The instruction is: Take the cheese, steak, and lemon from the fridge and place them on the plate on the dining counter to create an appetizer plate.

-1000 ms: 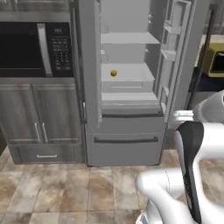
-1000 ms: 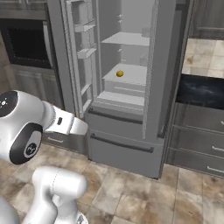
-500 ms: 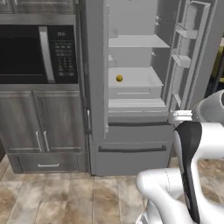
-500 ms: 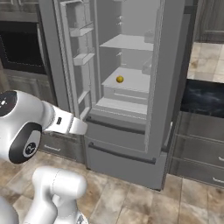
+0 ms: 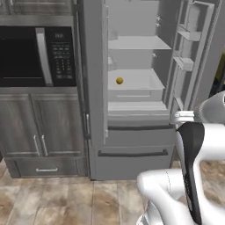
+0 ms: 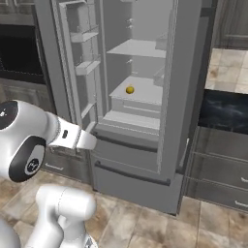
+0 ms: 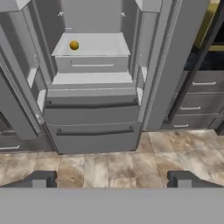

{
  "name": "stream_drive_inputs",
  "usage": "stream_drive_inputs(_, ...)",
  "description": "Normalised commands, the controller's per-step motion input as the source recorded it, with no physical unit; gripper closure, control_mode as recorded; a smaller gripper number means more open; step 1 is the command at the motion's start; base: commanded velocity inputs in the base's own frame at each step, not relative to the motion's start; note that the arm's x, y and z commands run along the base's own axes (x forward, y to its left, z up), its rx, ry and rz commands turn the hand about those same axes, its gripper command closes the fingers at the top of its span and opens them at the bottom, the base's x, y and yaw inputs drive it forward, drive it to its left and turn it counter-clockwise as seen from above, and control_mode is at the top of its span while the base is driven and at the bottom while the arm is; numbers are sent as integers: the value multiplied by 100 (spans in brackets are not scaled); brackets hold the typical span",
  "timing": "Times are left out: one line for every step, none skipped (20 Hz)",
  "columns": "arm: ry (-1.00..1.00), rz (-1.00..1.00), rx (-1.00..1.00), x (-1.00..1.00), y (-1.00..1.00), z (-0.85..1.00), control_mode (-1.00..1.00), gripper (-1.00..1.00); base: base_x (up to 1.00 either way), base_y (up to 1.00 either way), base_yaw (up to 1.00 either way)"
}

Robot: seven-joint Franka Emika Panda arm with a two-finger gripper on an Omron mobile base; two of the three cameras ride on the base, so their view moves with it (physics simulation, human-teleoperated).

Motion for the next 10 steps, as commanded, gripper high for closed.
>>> stream_drive_inputs(0, 0, 0, 0, 0, 0, 100, -100, 80, -8, 0)
stream_drive_inputs(0, 0, 0, 0, 0, 0, 100, -100, 85, -9, 1)
stream_drive_inputs(0, 0, 0, 0, 0, 0, 100, -100, 89, -6, 1)
stream_drive_inputs(0, 0, 0, 0, 0, 0, 100, -100, 89, -3, 1)
stream_drive_inputs(0, 0, 0, 0, 0, 0, 100, -100, 88, 0, 1)
stream_drive_inputs(0, 0, 0, 0, 0, 0, 100, -100, 84, 0, 1)
stream_drive_inputs(0, 0, 0, 0, 0, 0, 100, -100, 78, 0, 1)
stream_drive_inputs(0, 0, 0, 0, 0, 0, 100, -100, 69, 0, 1)
stream_drive_inputs(0, 0, 0, 0, 0, 0, 100, -100, 65, 0, 1)
stream_drive_inputs(0, 0, 0, 0, 0, 0, 100, -100, 59, 0, 0)
